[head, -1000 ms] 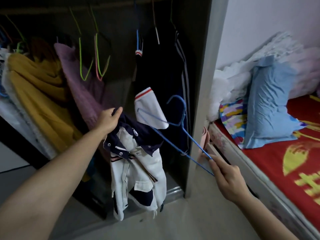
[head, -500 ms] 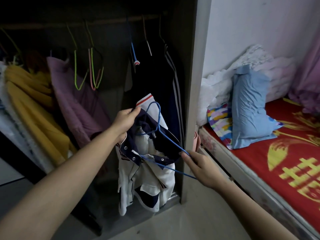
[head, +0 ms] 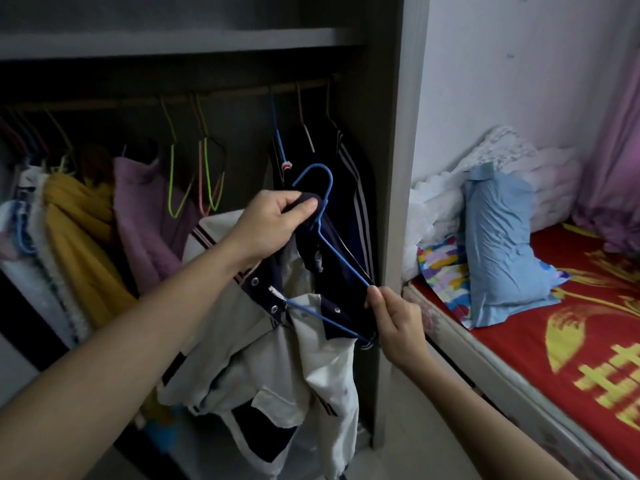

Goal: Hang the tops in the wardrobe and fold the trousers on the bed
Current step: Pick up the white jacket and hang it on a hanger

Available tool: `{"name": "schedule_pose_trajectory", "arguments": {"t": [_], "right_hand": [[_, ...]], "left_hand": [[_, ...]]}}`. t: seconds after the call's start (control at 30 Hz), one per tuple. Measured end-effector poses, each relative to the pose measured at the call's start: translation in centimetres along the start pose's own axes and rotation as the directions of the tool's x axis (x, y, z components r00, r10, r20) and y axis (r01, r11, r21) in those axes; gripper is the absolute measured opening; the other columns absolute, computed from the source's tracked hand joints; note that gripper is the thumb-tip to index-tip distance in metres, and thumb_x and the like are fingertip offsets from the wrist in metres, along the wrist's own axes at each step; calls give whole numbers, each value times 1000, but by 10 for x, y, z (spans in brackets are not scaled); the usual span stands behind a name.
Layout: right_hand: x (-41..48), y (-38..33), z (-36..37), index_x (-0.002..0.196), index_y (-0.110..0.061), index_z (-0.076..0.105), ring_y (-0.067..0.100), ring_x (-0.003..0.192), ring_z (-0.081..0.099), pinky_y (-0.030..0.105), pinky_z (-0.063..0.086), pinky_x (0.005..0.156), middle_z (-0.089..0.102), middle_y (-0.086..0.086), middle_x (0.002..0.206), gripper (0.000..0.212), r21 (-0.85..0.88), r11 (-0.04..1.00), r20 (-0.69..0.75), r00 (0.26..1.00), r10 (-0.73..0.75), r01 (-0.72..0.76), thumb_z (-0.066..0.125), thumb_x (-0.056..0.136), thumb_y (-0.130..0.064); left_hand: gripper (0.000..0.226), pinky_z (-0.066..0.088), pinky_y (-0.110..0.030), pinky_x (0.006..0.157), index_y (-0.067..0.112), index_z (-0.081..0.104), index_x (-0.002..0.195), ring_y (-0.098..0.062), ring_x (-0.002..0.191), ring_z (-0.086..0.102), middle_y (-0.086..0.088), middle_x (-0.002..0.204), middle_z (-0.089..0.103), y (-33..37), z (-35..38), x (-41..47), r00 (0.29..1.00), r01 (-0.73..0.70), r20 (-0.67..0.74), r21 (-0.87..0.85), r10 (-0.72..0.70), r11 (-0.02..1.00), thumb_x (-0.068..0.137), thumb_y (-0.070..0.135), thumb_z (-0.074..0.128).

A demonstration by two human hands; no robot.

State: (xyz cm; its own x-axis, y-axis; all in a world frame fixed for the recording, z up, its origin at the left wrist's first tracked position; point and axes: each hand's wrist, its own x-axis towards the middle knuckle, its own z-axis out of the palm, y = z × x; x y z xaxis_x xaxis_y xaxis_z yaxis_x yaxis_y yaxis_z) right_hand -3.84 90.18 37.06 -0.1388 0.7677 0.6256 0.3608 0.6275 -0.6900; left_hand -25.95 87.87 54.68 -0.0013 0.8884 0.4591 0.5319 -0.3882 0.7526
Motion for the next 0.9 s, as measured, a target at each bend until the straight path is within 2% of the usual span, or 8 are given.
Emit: {"name": "schedule_pose_trajectory", "arguments": {"t": [0.07, 0.13, 0.2, 0.3, 0.4, 0.6, 0.8, 0.9], "right_hand": [[11, -8, -2, 77, -29, 51, 12, 48, 51, 25, 33, 46, 50, -5, 54, 39, -18, 998, -67, 996, -63, 62, 35, 104, -51], [24, -16, -6, 76, -34, 46, 9, 48, 50, 24, 33, 46, 50, -10, 57, 35, -53, 994, -116, 988, -103, 97, 34, 104, -51], [37, -25, -11, 75, -43, 42, 4, 49, 50, 16, 30, 49, 53, -17, 63, 31, -67, 986, -151, 976, -159, 151, 33, 105, -50], [52, -39, -13, 74, -44, 43, -2, 50, 50, 9, 29, 49, 54, -22, 63, 33, -112, 971, -174, 958, -227, 209, 34, 105, -47], [59, -46, -9, 75, -27, 58, 7, 48, 50, 18, 30, 47, 43, -15, 51, 39, -139, 968, -170, 958, -232, 210, 39, 103, -47], [66, -61, -2, 76, -6, 62, 18, 44, 51, 36, 40, 39, 50, -7, 56, 43, -248, 932, -195, 928, -316, 265, 42, 103, -33], [50, -71, 15, 79, -4, 59, 23, 52, 55, 46, 45, 48, 58, 3, 65, 43, -193, 952, -123, 956, -265, 239, 41, 104, -34], [39, -69, 15, 100, -14, 67, 15, 77, 60, 39, 51, 67, 60, -3, 88, 33, -217, 960, -196, 956, -219, 176, 53, 98, -45]], "left_hand": [[30, 40, -31, 91, 13, 76, 98, -22, 101, 56, -7, 103, 63, 3, -26, 13, 922, -286, -57, 564, 382, 775, 95, 36, 56], [31, 30, -34, 105, 16, 74, 112, -30, 118, 50, -10, 119, 61, 2, -50, 24, 908, -251, -75, 691, 412, 678, 97, 35, 54], [38, 34, -46, 109, 14, 69, 119, -31, 118, 56, -10, 120, 66, -7, -66, 27, 967, -142, -87, 600, 241, 787, 100, 38, 46], [53, 48, -49, 89, 10, 64, 105, -35, 104, 63, -13, 102, 70, -21, -69, 23, 984, -27, -139, 492, 109, 870, 98, 55, 37], [55, 48, -50, 72, 13, 51, 82, -30, 79, 62, -5, 75, 62, -22, -63, 20, 969, -38, -195, 492, 152, 869, 94, 63, 32], [53, 42, -49, 57, 7, 43, 74, -29, 57, 50, -10, 57, 48, -22, -62, 14, 922, -9, -330, 506, 203, 863, 99, 53, 38], [47, 33, -36, 52, 12, 43, 70, -20, 55, 48, -1, 56, 47, -12, -41, 16, 891, 33, -406, 501, 202, 865, 101, 47, 41], [46, 26, -35, 50, 18, 34, 63, -20, 50, 43, 4, 52, 41, -13, -40, 13, 842, 83, -486, 545, 233, 834, 100, 43, 44]]}}
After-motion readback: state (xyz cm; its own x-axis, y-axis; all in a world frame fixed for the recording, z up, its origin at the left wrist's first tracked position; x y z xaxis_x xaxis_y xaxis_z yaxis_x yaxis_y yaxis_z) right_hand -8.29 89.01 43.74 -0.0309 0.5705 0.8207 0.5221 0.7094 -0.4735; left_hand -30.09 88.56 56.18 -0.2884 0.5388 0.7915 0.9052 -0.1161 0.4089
